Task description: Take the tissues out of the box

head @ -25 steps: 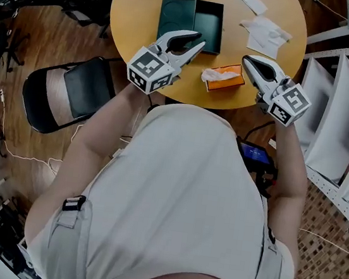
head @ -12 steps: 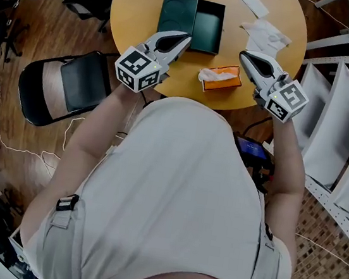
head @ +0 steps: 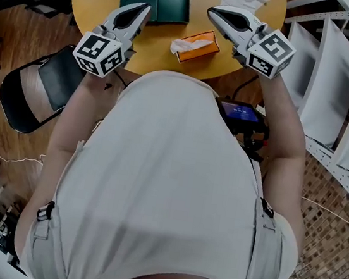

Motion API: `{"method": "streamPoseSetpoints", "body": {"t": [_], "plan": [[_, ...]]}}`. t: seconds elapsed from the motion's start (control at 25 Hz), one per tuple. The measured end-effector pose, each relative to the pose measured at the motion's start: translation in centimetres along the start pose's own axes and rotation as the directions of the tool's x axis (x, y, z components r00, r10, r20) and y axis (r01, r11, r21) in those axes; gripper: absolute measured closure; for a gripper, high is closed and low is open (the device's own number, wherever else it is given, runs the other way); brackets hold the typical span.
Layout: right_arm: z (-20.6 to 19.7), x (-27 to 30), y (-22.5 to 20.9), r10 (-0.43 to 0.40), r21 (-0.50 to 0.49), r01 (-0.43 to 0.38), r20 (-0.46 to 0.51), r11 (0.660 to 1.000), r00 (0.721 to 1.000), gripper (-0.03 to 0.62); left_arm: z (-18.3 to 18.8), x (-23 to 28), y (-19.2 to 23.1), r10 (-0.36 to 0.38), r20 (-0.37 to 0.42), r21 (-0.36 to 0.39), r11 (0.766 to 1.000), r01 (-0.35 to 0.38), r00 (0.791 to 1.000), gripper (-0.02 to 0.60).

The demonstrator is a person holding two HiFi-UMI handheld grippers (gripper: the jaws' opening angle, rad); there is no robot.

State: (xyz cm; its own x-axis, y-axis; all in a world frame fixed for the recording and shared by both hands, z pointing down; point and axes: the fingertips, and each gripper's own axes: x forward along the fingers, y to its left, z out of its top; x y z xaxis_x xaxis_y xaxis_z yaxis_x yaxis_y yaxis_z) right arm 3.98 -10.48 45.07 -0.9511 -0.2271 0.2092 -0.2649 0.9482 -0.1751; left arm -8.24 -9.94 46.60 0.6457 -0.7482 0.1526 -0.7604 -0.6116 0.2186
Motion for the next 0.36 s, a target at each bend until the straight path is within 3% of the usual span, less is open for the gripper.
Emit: {"method": "streamPoseSetpoints", "body": {"t": [0.36], "plan": [[0.2,1.3,-0.2,0.026,-0.008,-0.026,-0.009,1.000,1.000,0.594,-0.8,-0.4,0.3,0.008,-0.030,-0.005,1.000,-0.008,1.000,0.581]]}}
